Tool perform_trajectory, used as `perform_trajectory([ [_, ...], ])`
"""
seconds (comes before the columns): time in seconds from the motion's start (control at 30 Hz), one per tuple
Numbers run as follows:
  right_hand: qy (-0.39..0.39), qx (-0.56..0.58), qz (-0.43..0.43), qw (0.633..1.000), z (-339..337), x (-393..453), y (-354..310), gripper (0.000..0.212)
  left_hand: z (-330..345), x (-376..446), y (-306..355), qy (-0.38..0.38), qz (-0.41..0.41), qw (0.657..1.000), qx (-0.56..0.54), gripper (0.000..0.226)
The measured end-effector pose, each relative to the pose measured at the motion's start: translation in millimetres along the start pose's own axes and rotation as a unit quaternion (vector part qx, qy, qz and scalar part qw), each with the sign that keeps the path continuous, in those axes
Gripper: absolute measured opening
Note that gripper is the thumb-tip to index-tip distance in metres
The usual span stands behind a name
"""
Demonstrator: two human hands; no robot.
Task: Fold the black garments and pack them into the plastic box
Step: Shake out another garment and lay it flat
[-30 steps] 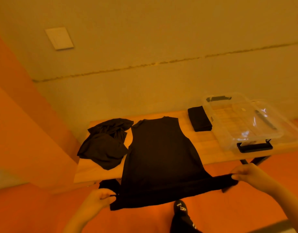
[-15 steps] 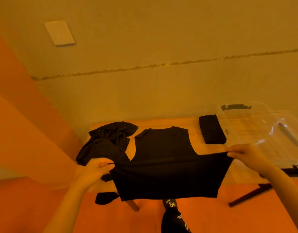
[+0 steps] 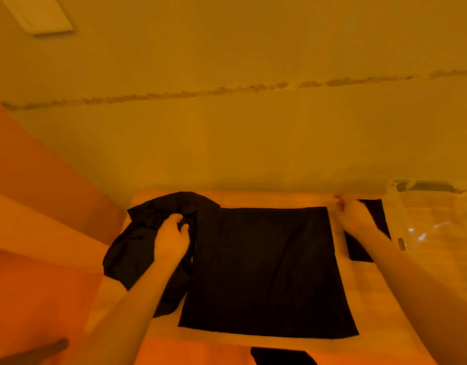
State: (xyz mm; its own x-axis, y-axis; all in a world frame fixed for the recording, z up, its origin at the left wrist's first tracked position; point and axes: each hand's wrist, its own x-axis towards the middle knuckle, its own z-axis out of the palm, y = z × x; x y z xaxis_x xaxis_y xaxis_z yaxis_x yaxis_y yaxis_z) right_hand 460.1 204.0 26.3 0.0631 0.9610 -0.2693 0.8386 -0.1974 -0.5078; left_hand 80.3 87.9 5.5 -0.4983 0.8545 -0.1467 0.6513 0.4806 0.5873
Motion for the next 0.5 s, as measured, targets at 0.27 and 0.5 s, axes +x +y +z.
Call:
perform_trajectory([
  [0.27, -0.096, -0.184, -0.096, 0.973, 104.3, -158.9, 88.0, 0.052, 72.0, -163.0, -119.5, -0.13, 0.21, 0.958, 0.145, 0.048],
  [0.5, -0.147, -0.279, -0.151, 0.937, 123.9, -229.3, 160.5, 0.065, 64.5, -199.8, -152.6, -0.161, 0.219, 0.91, 0.314, 0.068],
])
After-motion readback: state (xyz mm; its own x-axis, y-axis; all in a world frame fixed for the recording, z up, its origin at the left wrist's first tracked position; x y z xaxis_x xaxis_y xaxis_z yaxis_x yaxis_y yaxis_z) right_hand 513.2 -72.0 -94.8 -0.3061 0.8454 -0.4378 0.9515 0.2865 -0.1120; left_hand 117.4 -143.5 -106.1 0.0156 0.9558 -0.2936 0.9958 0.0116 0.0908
